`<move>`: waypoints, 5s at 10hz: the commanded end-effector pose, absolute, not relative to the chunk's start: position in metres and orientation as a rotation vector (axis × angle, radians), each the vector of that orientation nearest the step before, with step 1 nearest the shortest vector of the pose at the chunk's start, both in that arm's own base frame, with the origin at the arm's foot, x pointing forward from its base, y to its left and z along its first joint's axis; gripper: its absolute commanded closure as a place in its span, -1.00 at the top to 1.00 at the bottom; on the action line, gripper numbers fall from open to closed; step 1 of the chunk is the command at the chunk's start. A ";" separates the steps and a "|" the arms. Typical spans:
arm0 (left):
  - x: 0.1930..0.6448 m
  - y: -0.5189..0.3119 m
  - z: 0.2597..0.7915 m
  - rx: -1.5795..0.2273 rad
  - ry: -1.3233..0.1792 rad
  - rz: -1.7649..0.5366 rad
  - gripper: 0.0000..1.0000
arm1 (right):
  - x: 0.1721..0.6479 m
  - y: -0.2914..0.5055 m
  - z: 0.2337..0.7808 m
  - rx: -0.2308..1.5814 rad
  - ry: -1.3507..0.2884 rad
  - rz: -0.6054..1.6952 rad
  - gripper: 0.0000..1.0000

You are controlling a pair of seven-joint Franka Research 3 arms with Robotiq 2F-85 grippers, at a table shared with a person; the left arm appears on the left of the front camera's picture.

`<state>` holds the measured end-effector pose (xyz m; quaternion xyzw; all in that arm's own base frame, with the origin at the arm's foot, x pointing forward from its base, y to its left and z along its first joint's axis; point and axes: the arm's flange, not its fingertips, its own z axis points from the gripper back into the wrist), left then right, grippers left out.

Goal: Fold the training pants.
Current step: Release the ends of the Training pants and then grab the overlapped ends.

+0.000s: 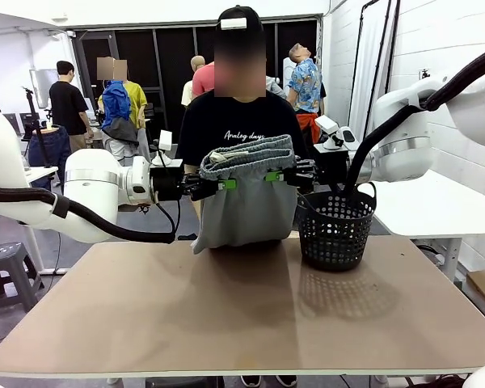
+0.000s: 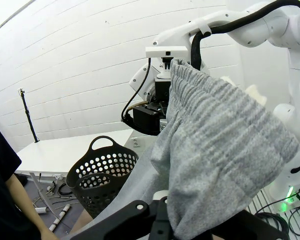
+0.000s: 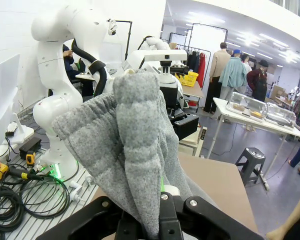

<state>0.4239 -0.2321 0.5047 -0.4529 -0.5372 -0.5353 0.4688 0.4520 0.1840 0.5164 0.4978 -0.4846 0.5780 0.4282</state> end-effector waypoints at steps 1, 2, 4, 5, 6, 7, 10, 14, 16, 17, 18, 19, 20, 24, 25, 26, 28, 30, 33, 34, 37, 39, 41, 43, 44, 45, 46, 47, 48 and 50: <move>0.423 -0.233 0.507 -1.112 -1.321 -1.315 -1.00 | 0.450 0.185 0.516 1.245 -1.216 1.449 -1.00; 0.423 -0.233 0.507 -1.112 -1.321 -1.315 -1.00 | 0.450 0.185 0.516 1.245 -1.216 1.449 -1.00; 0.423 -0.233 0.507 -1.112 -1.321 -1.315 -1.00 | 0.450 0.185 0.516 1.245 -1.216 1.449 -1.00; 0.423 -0.233 0.507 -1.112 -1.321 -1.315 -1.00 | 0.450 0.185 0.516 1.245 -1.216 1.449 -1.00; 0.423 -0.233 0.507 -1.112 -1.321 -1.315 -1.00 | 0.450 0.185 0.516 1.245 -1.216 1.449 -1.00; 0.423 -0.233 0.507 -1.112 -1.321 -1.315 -1.00 | 0.450 0.185 0.516 1.245 -1.216 1.449 -1.00; 0.423 -0.233 0.507 -1.112 -1.321 -1.315 -1.00 | 0.450 0.185 0.516 1.245 -1.216 1.449 -1.00; 0.423 -0.233 0.507 -1.112 -1.321 -1.315 -1.00 | 0.450 0.185 0.516 1.245 -1.216 1.449 -1.00; 0.423 -0.233 0.507 -1.112 -1.321 -1.315 -1.00 | 0.450 0.185 0.516 1.245 -1.216 1.449 -1.00; 0.423 -0.233 0.507 -1.112 -1.321 -1.315 -1.00 | 0.450 0.185 0.516 1.245 -1.216 1.449 -1.00; 0.423 -0.233 0.507 -1.112 -1.321 -1.315 -1.00 | 0.450 0.185 0.516 1.245 -1.216 1.449 -1.00; 0.423 -0.233 0.507 -1.112 -1.321 -1.315 -1.00 | 0.450 0.185 0.516 1.245 -1.216 1.449 -1.00; 0.423 -0.233 0.507 -1.112 -1.321 -1.315 -1.00 | 0.450 0.185 0.516 1.245 -1.216 1.449 -1.00; 0.423 -0.233 0.507 -1.112 -1.321 -1.315 -1.00 | 0.450 0.185 0.516 1.245 -1.216 1.449 -1.00; 0.423 -0.233 0.507 -1.112 -1.321 -1.315 -1.00 | 0.450 0.185 0.516 1.245 -1.216 1.449 -1.00; 0.423 -0.233 0.507 -1.112 -1.321 -1.315 -1.00 | 0.450 0.185 0.516 1.245 -1.216 1.449 -1.00; 0.423 -0.233 0.507 -1.112 -1.321 -1.315 -1.00 | 0.450 0.185 0.516 1.245 -1.216 1.449 -1.00; 0.423 -0.233 0.507 -1.112 -1.321 -1.315 -1.00 | 0.450 0.185 0.516 1.245 -1.216 1.449 -1.00; 0.423 -0.233 0.507 -1.112 -1.321 -1.315 -1.00 | 0.450 0.185 0.516 1.245 -1.216 1.449 -1.00; 0.423 -0.233 0.507 -1.112 -1.321 -1.315 -1.00 | 0.450 0.185 0.516 1.245 -1.216 1.449 -1.00; 0.423 -0.233 0.507 -1.112 -1.321 -1.315 -1.00 | 0.450 0.185 0.516 1.245 -1.216 1.449 -1.00; 0.423 -0.233 0.507 -1.112 -1.321 -1.315 -1.00 | 0.450 0.185 0.516 1.245 -1.216 1.449 -1.00; 0.423 -0.233 0.507 -1.112 -1.321 -1.315 -1.00 | 0.450 0.185 0.516 1.245 -1.216 1.449 -1.00; 0.423 -0.233 0.507 -1.112 -1.321 -1.315 -1.00 | 0.450 0.185 0.516 1.245 -1.216 1.449 -1.00; 0.423 -0.233 0.507 -1.112 -1.321 -1.315 -1.00 | 0.450 0.185 0.516 1.245 -1.216 1.449 -1.00; 0.423 -0.233 0.507 -1.112 -1.321 -1.315 -1.00 | 0.450 0.185 0.516 1.245 -1.216 1.449 -1.00; 0.423 -0.233 0.507 -1.112 -1.321 -1.315 -1.00 | 0.450 0.185 0.516 1.245 -1.216 1.449 -1.00; 0.423 -0.233 0.507 -1.112 -1.321 -1.315 -1.00 | 0.450 0.185 0.516 1.245 -1.216 1.449 -1.00; 0.423 -0.233 0.507 -1.112 -1.321 -1.315 -1.00 | 0.450 0.185 0.516 1.245 -1.216 1.449 -1.00; 0.423 -0.233 0.507 -1.112 -1.321 -1.315 -1.00 | 0.450 0.185 0.516 1.245 -1.216 1.449 -1.00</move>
